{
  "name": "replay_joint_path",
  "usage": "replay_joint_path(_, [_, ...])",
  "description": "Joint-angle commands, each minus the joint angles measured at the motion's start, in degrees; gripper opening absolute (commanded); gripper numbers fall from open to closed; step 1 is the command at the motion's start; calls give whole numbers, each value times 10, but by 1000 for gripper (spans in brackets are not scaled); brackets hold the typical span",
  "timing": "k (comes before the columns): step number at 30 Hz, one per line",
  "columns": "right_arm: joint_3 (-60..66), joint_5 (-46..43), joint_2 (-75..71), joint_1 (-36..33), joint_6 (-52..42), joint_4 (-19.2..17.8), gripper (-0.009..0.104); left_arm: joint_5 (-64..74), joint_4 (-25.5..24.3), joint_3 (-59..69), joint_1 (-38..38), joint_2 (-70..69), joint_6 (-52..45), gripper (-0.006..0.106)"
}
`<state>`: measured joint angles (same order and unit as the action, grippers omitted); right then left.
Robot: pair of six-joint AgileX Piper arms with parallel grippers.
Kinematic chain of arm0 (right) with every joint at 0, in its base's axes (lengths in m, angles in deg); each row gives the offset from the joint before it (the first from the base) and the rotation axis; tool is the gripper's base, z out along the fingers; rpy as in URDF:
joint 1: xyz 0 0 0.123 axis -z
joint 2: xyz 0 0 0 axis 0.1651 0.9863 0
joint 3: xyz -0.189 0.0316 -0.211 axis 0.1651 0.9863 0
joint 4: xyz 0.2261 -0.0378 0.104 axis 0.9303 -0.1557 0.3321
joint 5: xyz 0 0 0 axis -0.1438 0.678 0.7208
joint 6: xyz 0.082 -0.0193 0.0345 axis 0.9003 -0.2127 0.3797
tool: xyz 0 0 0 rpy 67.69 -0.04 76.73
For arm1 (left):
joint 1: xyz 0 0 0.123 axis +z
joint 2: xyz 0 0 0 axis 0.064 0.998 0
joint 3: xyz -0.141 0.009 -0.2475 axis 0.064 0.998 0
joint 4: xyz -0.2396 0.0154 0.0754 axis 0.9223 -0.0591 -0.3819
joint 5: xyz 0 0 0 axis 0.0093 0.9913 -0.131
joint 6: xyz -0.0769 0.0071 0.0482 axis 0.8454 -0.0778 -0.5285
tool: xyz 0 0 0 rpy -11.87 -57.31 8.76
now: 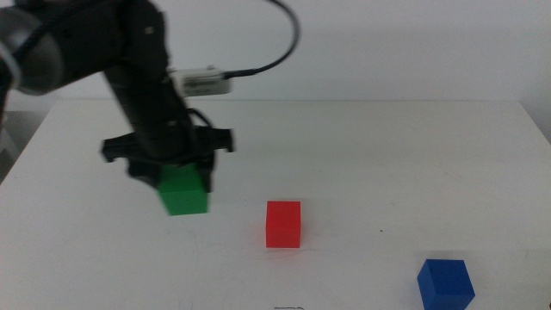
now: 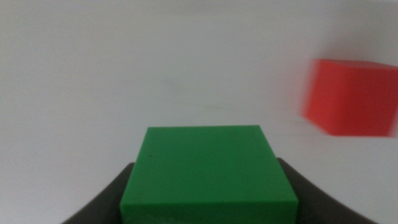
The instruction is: Stack red cubes first, then green, then blue cubes in a specific spot.
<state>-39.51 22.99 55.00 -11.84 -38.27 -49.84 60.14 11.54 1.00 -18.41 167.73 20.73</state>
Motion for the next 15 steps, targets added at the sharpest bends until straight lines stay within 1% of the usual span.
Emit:
replay_joint_path(1, [-10, -41, -13, 3, -6, -5, 80, 42, -1, -37, -35, -21, 35, -2])
replay_joint_path(7, [-10, -41, -13, 3, -6, -5, 80, 59, -1, -112, -100, 38, 79, -2])
replay_joint_path(11, [-10, -41, -13, 3, -6, -5, 80, 59, -12, -166, -139, 92, 99, -2])
replay_joint_path(15, [-10, -41, -13, 3, -6, -5, 80, 59, -13, -189, -148, 119, 99, -2])
